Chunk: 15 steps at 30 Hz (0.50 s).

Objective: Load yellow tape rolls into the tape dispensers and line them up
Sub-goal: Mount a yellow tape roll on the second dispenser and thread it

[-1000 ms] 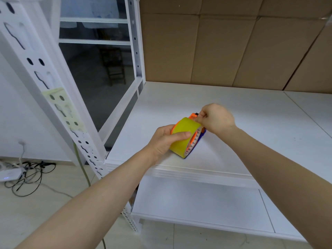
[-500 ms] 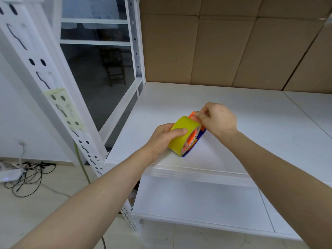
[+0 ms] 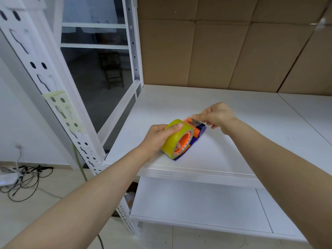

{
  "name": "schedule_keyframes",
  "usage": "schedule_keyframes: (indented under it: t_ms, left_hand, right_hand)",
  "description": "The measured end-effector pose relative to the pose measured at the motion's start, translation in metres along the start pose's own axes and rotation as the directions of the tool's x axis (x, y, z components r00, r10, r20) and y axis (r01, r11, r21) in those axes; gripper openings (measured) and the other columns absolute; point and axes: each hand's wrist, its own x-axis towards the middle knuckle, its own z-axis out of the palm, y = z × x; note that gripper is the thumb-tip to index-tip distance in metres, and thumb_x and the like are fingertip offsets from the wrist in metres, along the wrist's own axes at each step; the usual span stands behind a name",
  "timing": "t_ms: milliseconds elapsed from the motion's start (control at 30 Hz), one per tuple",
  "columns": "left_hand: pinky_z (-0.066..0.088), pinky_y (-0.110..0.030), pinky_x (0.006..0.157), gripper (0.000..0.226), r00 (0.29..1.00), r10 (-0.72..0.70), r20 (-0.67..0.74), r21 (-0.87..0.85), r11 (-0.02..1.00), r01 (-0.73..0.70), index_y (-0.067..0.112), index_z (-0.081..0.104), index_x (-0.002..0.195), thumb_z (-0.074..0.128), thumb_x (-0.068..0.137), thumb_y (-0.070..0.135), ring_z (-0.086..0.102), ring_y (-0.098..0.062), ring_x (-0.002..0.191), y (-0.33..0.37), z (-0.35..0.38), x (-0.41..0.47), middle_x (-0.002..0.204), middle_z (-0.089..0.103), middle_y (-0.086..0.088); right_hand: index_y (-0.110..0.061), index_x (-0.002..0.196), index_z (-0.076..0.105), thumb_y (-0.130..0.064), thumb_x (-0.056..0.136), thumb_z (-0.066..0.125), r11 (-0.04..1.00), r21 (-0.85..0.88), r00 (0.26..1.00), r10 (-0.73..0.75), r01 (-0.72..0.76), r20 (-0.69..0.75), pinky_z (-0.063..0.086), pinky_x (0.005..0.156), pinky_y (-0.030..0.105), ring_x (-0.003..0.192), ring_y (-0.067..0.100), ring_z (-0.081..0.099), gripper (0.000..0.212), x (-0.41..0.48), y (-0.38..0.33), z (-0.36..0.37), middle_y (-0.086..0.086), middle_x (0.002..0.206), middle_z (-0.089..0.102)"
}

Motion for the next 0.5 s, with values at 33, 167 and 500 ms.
schedule_keyframes:
  t_ms: [33, 167, 500]
  left_hand:
    - [0.051, -0.018, 0.054, 0.027, 1.000, -0.016, -0.003, 0.039, 0.999, 0.016, 0.013, 0.066, 0.073, 0.062, 0.086, 0.037, 0.065, -0.008, 0.055, 0.002, 0.000, 0.001, 0.060, 0.070, 0.001]
    - [0.051, -0.028, 0.070, 0.032, 0.990, -0.135, -0.047, 0.226, 0.964, 0.143, 0.017, 0.065, 0.086, 0.061, 0.082, 0.049, 0.065, -0.018, 0.077, 0.015, -0.002, 0.009, 0.085, 0.069, -0.005]
    - [0.047, -0.030, 0.080, 0.051, 0.995, -0.085, -0.058, 0.557, 0.824, 0.103, 0.019, 0.043, 0.134, 0.055, 0.086, 0.033, 0.057, -0.023, 0.098, 0.037, 0.012, 0.026, 0.120, 0.052, -0.004]
  right_hand:
    - [-0.012, 0.061, 0.059, -0.031, 0.070, 0.079, 1.000, -0.003, 1.000, 0.006, -0.006, -0.007, 0.041, 0.051, 0.024, 0.064, 0.014, 0.052, 0.030, 0.000, 0.002, 0.003, 0.005, 0.068, 0.061]
    - [-0.011, 0.061, 0.057, -0.026, 0.065, 0.084, 0.987, 0.148, 0.998, 0.056, -0.056, 0.006, 0.040, 0.053, 0.023, 0.060, 0.014, 0.049, 0.031, -0.001, 0.014, 0.016, 0.007, 0.067, 0.058]
    - [-0.008, 0.059, 0.054, -0.017, 0.068, 0.082, 0.963, 0.234, 0.991, 0.127, -0.135, 0.049, 0.050, 0.061, 0.027, 0.053, 0.015, 0.048, 0.030, -0.003, 0.023, 0.025, 0.007, 0.059, 0.053]
